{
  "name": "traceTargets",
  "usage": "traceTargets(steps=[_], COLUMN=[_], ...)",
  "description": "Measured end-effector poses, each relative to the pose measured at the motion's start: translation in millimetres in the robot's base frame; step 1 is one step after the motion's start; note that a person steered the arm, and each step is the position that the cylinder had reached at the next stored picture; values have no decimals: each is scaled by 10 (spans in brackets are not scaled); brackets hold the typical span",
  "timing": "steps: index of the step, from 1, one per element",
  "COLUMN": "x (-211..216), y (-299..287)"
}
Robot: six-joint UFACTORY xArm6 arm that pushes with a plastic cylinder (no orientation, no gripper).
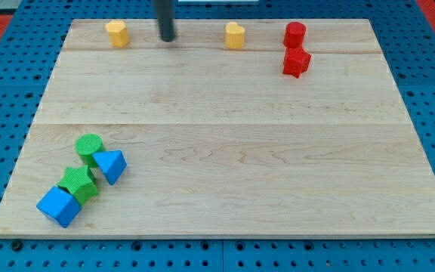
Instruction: Push the red circle into the yellow heart
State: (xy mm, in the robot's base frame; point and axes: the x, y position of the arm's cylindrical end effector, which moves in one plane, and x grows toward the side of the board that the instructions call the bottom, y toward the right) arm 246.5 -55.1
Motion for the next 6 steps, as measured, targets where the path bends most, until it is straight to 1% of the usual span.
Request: traceTargets(steps=[1,2,3,4,5,6], x=[216,286,128,-172,-178,-155], y=[886,2025,2703,2367,1577,975])
